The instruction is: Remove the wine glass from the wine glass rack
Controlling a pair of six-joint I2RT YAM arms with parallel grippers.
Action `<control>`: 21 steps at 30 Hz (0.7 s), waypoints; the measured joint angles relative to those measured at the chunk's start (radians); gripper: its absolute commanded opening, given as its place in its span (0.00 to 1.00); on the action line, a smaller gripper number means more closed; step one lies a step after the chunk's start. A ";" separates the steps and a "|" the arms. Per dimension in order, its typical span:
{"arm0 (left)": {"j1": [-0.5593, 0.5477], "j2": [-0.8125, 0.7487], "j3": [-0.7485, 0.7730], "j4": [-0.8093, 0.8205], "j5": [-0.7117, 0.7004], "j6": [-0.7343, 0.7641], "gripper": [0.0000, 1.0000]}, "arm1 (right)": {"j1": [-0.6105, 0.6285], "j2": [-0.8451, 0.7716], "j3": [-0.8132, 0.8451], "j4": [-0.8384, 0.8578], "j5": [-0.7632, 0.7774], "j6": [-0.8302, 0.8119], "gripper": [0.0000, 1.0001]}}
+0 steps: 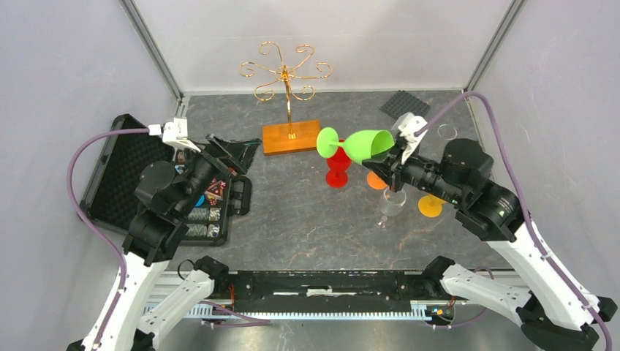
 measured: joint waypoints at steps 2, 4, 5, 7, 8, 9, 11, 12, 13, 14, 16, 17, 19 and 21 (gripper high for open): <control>0.000 0.002 0.001 -0.025 -0.026 0.035 1.00 | 0.000 0.018 0.002 -0.073 -0.001 -0.032 0.00; 0.000 0.006 0.002 -0.040 -0.045 0.062 1.00 | 0.000 0.040 0.001 -0.136 -0.004 -0.057 0.00; 0.000 0.008 0.002 -0.047 -0.049 0.070 1.00 | 0.000 0.058 -0.003 -0.159 -0.004 -0.071 0.00; 0.000 0.012 0.002 -0.057 -0.058 0.088 1.00 | 0.000 0.092 -0.021 -0.191 -0.005 -0.090 0.00; 0.000 0.014 0.002 -0.063 -0.063 0.095 1.00 | 0.000 0.110 -0.032 -0.212 -0.006 -0.101 0.00; 0.000 0.017 0.002 -0.069 -0.066 0.101 1.00 | 0.000 0.126 -0.040 -0.226 -0.008 -0.109 0.00; 0.000 0.024 0.002 -0.073 -0.067 0.111 1.00 | 0.008 0.164 -0.053 -0.255 -0.011 -0.130 0.00; 0.000 0.027 0.002 -0.075 -0.068 0.115 1.00 | 0.015 0.180 -0.057 -0.267 -0.009 -0.136 0.00; 0.000 0.032 0.002 -0.077 -0.068 0.119 1.00 | 0.033 0.200 -0.058 -0.282 0.003 -0.144 0.00; 0.000 0.035 0.002 -0.078 -0.068 0.125 1.00 | 0.058 0.218 -0.059 -0.292 0.011 -0.151 0.00; 0.000 0.041 0.002 -0.077 -0.067 0.130 1.00 | 0.106 0.250 -0.059 -0.307 0.029 -0.159 0.00; 0.000 0.044 0.002 -0.078 -0.067 0.134 1.00 | 0.128 0.269 -0.059 -0.316 0.044 -0.163 0.00; 0.000 0.049 0.002 -0.078 -0.067 0.142 1.00 | 0.166 0.318 -0.058 -0.338 0.075 -0.169 0.00; 0.000 0.051 0.002 -0.079 -0.066 0.147 1.00 | 0.180 0.365 -0.058 -0.357 0.109 -0.174 0.00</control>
